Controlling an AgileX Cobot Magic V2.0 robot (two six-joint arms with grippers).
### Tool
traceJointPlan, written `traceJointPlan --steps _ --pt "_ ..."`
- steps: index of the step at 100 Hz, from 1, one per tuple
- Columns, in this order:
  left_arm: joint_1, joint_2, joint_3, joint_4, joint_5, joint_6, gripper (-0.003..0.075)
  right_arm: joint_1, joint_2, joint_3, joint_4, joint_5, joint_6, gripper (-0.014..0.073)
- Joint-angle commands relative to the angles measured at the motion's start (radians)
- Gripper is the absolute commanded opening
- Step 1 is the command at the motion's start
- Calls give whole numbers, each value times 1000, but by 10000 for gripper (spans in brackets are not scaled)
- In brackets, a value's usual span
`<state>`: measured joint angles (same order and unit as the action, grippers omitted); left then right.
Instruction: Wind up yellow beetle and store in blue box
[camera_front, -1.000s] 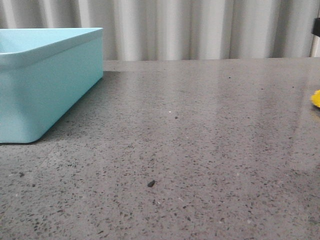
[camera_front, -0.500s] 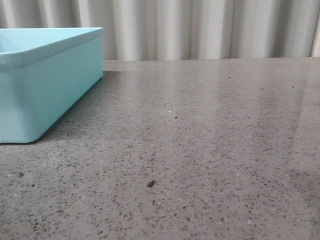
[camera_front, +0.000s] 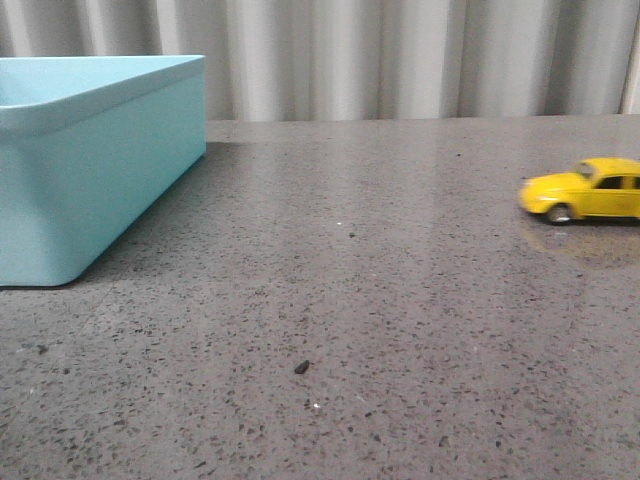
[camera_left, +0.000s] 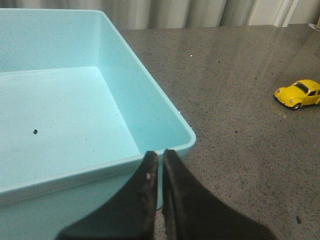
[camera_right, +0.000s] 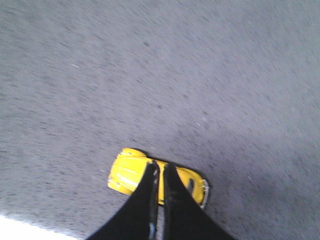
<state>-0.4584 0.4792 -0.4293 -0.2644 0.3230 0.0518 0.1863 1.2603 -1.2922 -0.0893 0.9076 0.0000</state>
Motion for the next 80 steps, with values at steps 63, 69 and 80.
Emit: traceJointPlan --steps 63,69,80 --pt "-9 14 -38 -9 -25 -4 -21 134 -248 -19 10 -101 -9 -57" --pt "-9 24 -49 -9 -23 -4 -21 134 -296 6 10 -129 -9 -57" --pt "-9 56 -73 -9 -25 0 -21 134 -391 82 10 -205 -9 -57"
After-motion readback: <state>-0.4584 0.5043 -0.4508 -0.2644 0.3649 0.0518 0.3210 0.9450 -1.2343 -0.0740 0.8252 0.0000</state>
